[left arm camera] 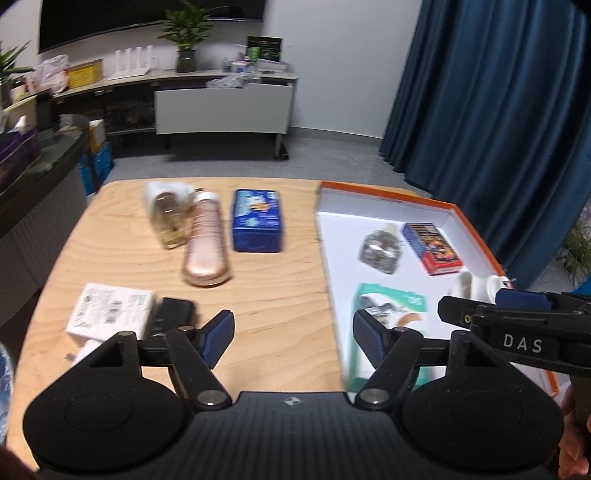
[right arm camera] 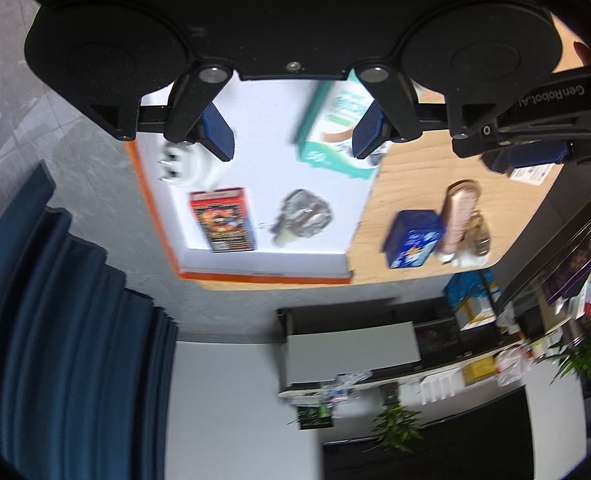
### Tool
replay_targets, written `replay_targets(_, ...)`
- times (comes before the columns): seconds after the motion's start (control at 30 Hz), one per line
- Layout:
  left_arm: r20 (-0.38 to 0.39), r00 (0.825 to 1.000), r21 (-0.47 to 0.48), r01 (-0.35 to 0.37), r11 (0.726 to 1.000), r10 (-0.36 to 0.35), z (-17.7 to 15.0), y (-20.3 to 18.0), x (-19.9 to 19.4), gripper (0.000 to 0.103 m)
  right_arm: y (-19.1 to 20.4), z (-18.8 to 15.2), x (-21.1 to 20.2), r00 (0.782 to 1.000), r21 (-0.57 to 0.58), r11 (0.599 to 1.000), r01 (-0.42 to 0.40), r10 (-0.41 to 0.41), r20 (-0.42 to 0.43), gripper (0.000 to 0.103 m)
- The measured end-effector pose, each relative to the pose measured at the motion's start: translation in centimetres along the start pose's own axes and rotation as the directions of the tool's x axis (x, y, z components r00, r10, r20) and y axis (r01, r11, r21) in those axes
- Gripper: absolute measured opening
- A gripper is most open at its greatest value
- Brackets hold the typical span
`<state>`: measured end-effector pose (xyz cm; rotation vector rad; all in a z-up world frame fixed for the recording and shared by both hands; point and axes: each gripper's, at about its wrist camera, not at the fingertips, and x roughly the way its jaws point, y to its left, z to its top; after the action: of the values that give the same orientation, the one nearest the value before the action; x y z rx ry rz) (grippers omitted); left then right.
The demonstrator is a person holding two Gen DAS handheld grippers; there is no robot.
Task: Organize rigid objects
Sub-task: 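Grasp the white power adapter with the left tool, then grasp and lift the white barcode charger box with the right tool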
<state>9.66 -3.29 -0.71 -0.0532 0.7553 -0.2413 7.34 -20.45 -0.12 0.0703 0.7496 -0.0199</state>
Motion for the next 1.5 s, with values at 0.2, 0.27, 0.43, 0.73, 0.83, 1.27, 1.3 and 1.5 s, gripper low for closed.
replay_targets(0.2,0.001,0.999,-0.037,-0.035,0.999,0.035,-1.0,3.0,-1.0,0.076,3.1,-0.1,0.5,0.998,-0.046,0.997,-0.066,0.065,-0.019,0.084)
replay_targets(0.27,-0.001,0.999,-0.042,-0.047,0.998,0.047,-1.4,3.9,-1.3,0.077,4.0,-0.3,0.8,0.996,-0.062,0.995,-0.084,0.083,-0.026,0.084)
replay_targets(0.43,-0.007,0.996,-0.053,-0.088,0.995,0.087,-2.8,6.5,-1.9,0.081,5.9,-0.7,1.3,0.992,-0.097,0.988,-0.118,0.114,-0.049,0.084)
replay_targets(0.73,-0.004,0.982,-0.057,-0.189,0.980,0.189,-4.0,10.9,-0.7,0.099,7.4,-1.2,1.6,0.987,-0.129,0.980,-0.150,0.143,-0.068,0.084)
replay_targets(0.83,0.007,0.979,0.006,-0.206,0.979,0.206,-4.2,11.4,0.2,0.102,7.5,-1.1,1.7,0.987,-0.129,0.980,-0.152,0.144,-0.071,0.084)
replay_targets(1.27,0.053,0.987,0.034,-0.153,0.988,0.152,-4.6,12.9,1.5,0.064,8.5,-0.8,1.9,0.985,-0.134,0.978,-0.163,0.154,-0.072,0.084)
replay_targets(1.3,0.053,0.988,0.038,-0.150,0.988,0.148,-4.6,12.7,1.3,0.058,8.6,-0.8,2.0,0.985,-0.135,0.977,-0.165,0.156,-0.074,0.084)
replay_targets(1.5,0.046,0.988,-0.025,-0.145,0.989,0.146,-4.8,13.1,0.6,0.058,9.7,-0.8,2.3,0.980,-0.157,0.969,-0.191,0.179,-0.084,0.084)
